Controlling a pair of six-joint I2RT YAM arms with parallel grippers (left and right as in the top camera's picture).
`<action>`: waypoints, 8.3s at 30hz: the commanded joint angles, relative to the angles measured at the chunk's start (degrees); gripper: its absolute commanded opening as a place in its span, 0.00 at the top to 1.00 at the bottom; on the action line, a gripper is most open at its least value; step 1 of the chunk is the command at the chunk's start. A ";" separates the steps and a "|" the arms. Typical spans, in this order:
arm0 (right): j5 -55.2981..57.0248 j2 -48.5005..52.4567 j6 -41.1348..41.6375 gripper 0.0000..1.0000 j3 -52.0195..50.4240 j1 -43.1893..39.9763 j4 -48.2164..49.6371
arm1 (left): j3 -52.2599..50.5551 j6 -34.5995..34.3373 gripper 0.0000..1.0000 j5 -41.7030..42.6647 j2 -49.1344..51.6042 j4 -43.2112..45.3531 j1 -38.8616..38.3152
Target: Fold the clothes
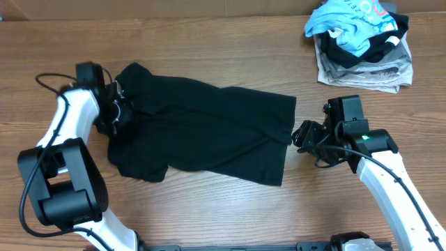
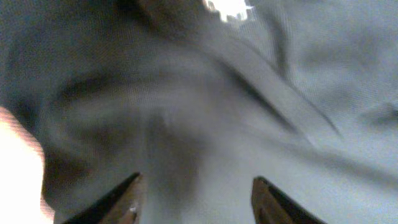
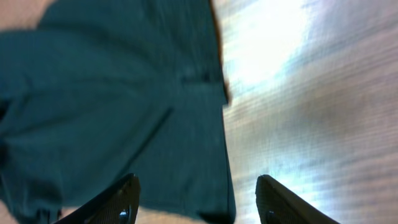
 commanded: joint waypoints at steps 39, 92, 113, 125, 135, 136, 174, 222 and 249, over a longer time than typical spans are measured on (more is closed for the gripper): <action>2.51 -0.46 -2.36 0.23 -0.26 6.23 -5.11 | -24.90 -21.84 0.38 -8.57 -23.80 -13.05 -20.57; -0.42 8.96 -2.32 0.34 -1.31 14.99 -6.34 | -1.03 -3.43 0.96 -6.47 -7.37 -34.05 -21.29; -4.85 8.96 5.31 0.57 -16.33 16.00 11.98 | 12.46 -5.22 0.96 -18.82 -7.37 -36.94 -21.27; -3.43 6.23 6.84 0.96 -14.60 14.01 3.30 | 11.63 -7.34 0.96 -19.85 -7.37 -37.68 -20.96; -3.74 -3.98 -0.28 0.96 -2.16 6.80 -16.79 | 11.63 -7.72 0.96 -19.96 -7.37 -40.70 -21.00; -3.74 -3.91 -0.87 0.96 -1.70 6.51 -16.33 | 11.63 -7.69 0.96 -20.46 -7.37 -40.06 -20.98; 10.62 16.15 -5.86 0.11 -1.75 2.67 21.20 | 13.16 -2.27 0.18 -25.31 8.76 -0.52 -19.58; 0.26 14.19 -18.21 0.96 16.15 -2.73 -0.92 | 52.70 6.49 0.00 -7.80 8.79 -25.66 -13.84; 0.35 22.05 -16.11 0.00 25.31 15.08 7.54 | 49.35 15.72 0.00 1.68 10.73 -33.53 -9.97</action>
